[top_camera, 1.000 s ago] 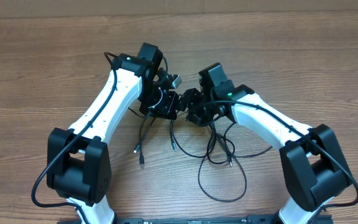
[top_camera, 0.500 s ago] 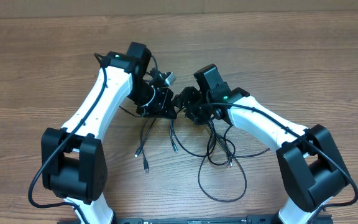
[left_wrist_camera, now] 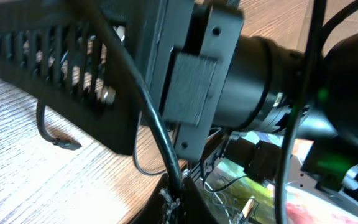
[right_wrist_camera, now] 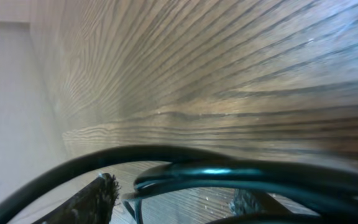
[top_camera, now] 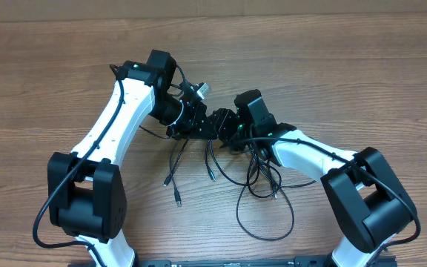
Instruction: Untangle cables
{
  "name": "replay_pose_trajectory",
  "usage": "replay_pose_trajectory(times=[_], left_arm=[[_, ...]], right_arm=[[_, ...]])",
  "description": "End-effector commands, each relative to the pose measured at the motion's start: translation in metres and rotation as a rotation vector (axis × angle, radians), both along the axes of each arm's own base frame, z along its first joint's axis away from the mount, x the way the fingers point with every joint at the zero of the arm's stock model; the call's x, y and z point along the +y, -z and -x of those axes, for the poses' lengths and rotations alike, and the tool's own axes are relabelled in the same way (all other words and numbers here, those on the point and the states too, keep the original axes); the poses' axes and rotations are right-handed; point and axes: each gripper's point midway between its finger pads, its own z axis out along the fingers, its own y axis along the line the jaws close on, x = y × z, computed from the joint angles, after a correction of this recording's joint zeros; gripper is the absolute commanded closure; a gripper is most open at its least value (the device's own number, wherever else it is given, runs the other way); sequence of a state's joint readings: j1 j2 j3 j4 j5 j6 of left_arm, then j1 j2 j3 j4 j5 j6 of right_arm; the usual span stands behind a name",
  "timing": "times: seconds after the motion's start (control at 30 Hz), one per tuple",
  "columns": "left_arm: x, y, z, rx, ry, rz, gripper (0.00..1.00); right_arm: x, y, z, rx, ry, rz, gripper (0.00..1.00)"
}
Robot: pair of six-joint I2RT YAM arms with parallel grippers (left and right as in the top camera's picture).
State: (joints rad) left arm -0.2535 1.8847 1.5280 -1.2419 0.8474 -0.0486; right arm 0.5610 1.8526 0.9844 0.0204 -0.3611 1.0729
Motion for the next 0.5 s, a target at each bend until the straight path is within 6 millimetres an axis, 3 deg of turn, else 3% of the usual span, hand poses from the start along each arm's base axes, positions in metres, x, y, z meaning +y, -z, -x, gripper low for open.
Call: replay_pose_trajectory(times=[0.0, 0.27, 0.37, 0.47], left_arm=[[-0.006, -0.024, -0.003, -0.061, 0.011, 0.061, 0.96], [-0.006, -0.024, -0.003, -0.06, 0.011, 0.061, 0.96], [-0.006, -0.024, -0.003, -0.061, 0.011, 0.061, 0.96], [-0.006, -0.023, -0.003, -0.062, 0.011, 0.058, 0.96]], right_arm=[[0.009, 0.007, 0.009, -0.016, -0.016, 0.023, 0.41], [0.015, 0.01, 0.013, -0.048, -0.006, 0.064, 0.44], [0.016, 0.016, 0.013, -0.065, 0.011, 0.101, 0.41], [0.032, 0.021, 0.014, -0.091, -0.019, 0.068, 0.39]])
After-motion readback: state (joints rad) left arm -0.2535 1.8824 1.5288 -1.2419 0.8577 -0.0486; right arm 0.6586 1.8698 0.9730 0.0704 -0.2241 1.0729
